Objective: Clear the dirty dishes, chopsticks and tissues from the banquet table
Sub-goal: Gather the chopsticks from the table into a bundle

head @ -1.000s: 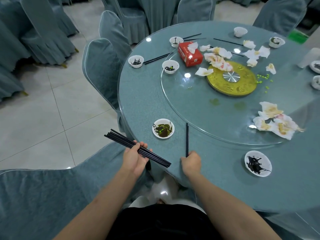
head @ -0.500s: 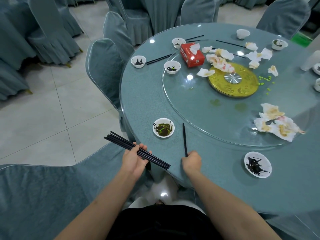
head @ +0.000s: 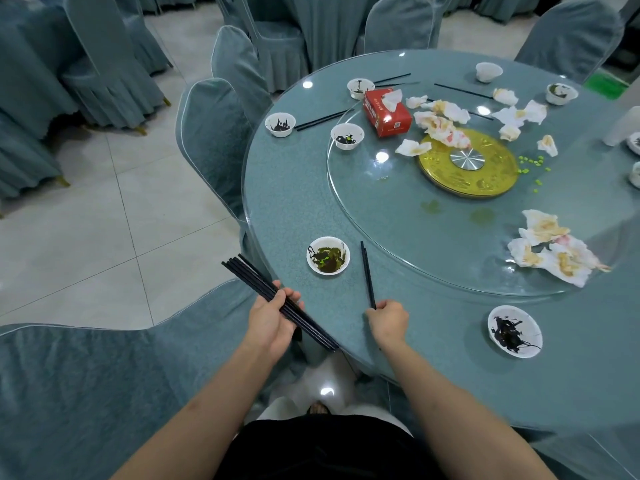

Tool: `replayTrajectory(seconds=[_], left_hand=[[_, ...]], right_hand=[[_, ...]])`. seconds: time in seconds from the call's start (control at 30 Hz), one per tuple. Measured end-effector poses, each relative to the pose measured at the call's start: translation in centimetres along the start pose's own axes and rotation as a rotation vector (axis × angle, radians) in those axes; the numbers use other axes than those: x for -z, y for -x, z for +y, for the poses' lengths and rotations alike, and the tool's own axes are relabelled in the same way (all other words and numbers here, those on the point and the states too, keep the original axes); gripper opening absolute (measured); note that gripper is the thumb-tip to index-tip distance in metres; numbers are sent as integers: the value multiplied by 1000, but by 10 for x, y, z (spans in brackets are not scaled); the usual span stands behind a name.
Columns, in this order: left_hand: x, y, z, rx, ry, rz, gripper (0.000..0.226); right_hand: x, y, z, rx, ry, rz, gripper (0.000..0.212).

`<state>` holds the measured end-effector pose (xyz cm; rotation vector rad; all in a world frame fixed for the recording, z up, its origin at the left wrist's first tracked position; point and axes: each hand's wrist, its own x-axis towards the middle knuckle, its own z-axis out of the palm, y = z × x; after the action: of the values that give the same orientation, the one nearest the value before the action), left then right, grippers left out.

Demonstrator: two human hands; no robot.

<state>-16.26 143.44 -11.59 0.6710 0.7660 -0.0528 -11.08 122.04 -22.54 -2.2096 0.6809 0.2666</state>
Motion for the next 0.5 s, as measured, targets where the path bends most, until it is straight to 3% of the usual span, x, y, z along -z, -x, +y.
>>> replayTrajectory(seconds=[0.07,0.13,0.33,0.5], left_hand=[[-3,0,-1,-3,-14,4,21],[-5,-1,-2,3,-22,3,22],[-7,1,-1,50,25,16,17],[0,2,5,-9,50,52,19]], right_hand=[[6,3,-7,-5,-82,-6,31],[12,7,-14,-2,-152,-23,8],[28,34,-60,154,-334,-197,20],[31,68,-100,390,-327,-442,21]])
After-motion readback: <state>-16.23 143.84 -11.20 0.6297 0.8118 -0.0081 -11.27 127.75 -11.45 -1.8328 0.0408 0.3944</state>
